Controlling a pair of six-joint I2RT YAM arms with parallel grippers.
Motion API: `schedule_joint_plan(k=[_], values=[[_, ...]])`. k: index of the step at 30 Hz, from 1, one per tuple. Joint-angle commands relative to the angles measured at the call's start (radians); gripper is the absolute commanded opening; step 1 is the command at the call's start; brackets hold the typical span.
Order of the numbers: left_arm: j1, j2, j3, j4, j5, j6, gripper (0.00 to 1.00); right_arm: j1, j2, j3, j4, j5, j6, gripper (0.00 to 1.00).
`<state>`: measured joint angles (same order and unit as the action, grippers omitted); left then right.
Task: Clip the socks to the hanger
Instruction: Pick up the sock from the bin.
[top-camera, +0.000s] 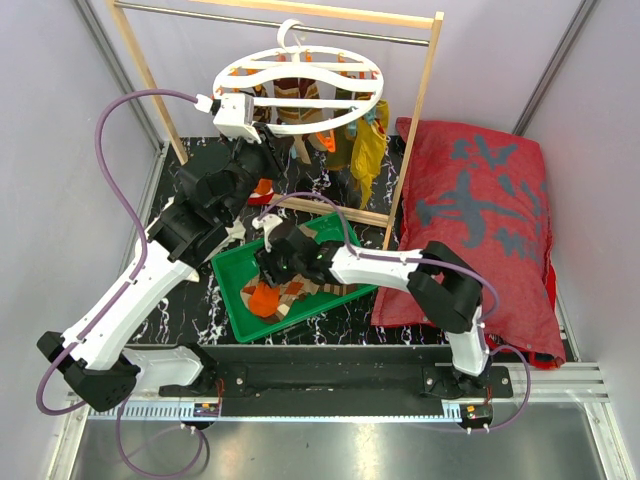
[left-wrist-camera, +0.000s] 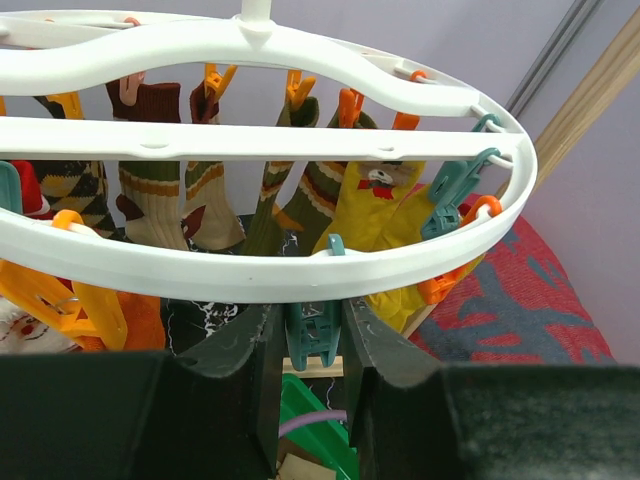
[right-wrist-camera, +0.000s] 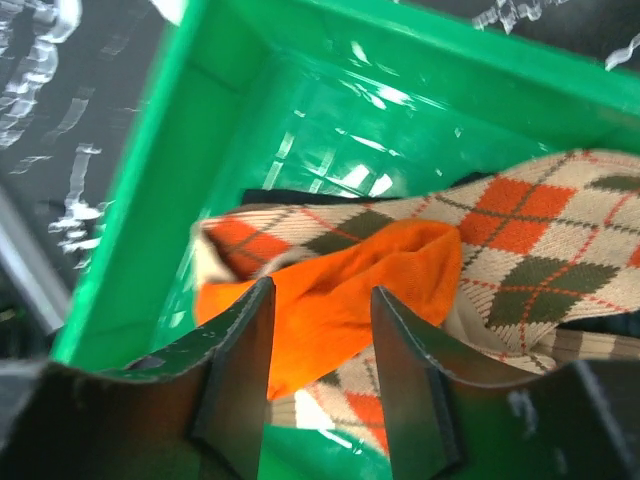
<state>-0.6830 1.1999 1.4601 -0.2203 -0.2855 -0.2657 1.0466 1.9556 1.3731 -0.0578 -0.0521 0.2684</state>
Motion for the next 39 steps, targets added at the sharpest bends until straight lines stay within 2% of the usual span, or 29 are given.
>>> schedule_joint_plan(k=[1, 6, 7, 10, 13, 20, 29, 39], values=[[-0.001, -0.002, 0.034, 0.004, -0.014, -0.004, 0.01, 0.013, 0.075, 0.069, -0.117, 0.148, 0.061, 0.49], [-0.001, -0.002, 0.025, 0.002, -0.007, -0.013, 0.01, 0.012, 0.088, 0.055, -0.143, 0.187, 0.048, 0.40], [-0.001, -0.002, 0.029, 0.002, -0.004, -0.013, 0.01, 0.012, 0.083, 0.052, -0.142, 0.173, 0.040, 0.31], [-0.001, -0.002, 0.031, 0.002, -0.003, -0.013, 0.01, 0.013, 0.028, 0.026, -0.126, 0.156, 0.006, 0.12], [-0.001, -0.006, 0.032, 0.002, -0.004, -0.013, 0.01, 0.012, -0.061, -0.018, -0.080, 0.149, -0.044, 0.00], [-0.001, -0.011, 0.045, 0.004, 0.006, -0.013, 0.01, 0.001, -0.265, -0.117, 0.012, 0.132, -0.162, 0.00], [-0.001, -0.028, 0.051, 0.004, 0.022, -0.021, 0.01, -0.075, -0.515, -0.350, 0.344, 0.104, -0.382, 0.00], [-0.001, -0.042, 0.039, 0.027, 0.078, -0.066, 0.01, -0.201, -0.661, -0.401, 0.547, 0.113, -0.419, 0.00]])
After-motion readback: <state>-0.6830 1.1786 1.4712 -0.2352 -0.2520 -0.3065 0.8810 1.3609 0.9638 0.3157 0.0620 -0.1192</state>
